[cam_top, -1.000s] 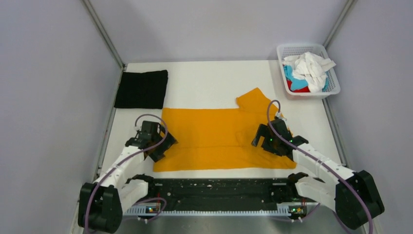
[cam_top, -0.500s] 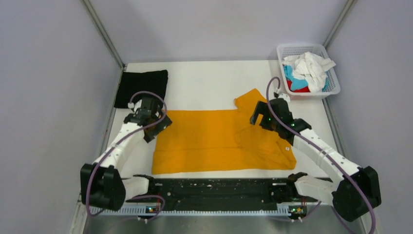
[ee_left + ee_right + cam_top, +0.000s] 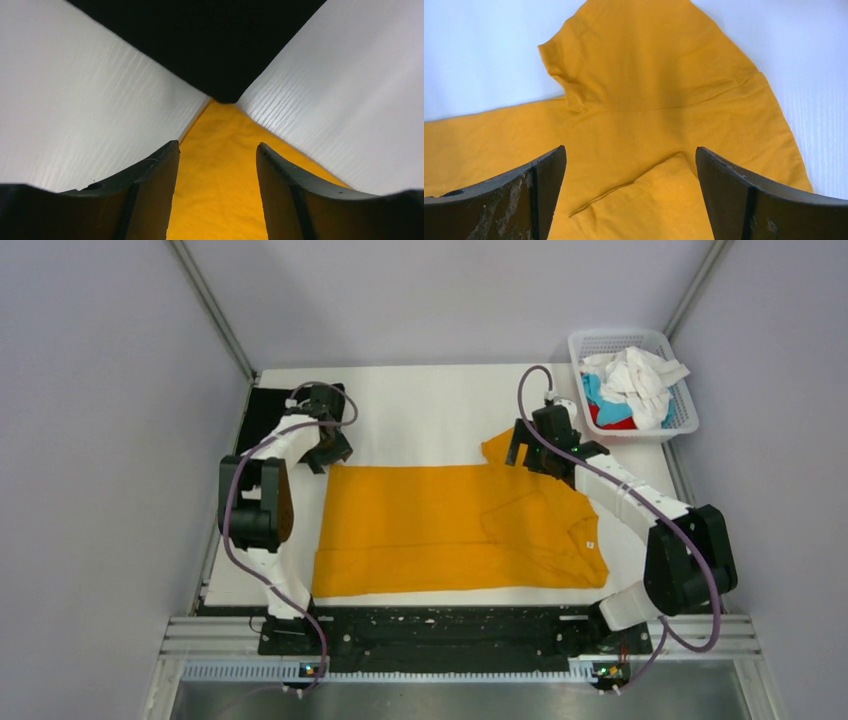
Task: Fold and stack the t-shirts
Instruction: Grab the side of the flattened tshirt furthest away from the robot with both arms
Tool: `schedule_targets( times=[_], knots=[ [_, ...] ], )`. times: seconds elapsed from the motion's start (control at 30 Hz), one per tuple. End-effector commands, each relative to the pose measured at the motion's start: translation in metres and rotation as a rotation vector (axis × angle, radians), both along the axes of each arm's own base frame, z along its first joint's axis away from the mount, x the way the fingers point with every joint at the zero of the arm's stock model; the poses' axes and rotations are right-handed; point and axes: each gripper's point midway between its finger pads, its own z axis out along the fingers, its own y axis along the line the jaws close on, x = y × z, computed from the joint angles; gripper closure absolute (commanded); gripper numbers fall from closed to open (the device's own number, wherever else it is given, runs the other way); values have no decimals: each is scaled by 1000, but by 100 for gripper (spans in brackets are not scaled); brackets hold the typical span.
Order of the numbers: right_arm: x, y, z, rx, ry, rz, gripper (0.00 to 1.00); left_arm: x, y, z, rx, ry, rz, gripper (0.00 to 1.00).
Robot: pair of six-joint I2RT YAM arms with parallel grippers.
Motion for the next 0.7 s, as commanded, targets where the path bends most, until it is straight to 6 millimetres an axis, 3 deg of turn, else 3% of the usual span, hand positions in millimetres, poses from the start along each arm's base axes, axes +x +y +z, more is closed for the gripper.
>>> schedule_targets(
  times=[0.0, 0.27, 0.4, 0.67],
  knots=[
    [25, -4, 13, 15, -44, -13, 1, 26, 1, 6, 17, -20, -27, 40],
    [33, -7, 1, 42, -25, -18, 1, 18, 8, -26, 54, 75, 5, 47],
    [32, -7, -7, 42, -7, -17, 2, 12, 1, -38, 20, 113, 9, 49],
    [31, -2, -17, 58, 16, 8, 2, 5, 4, -48, 39, 145, 44, 59]
  ],
)
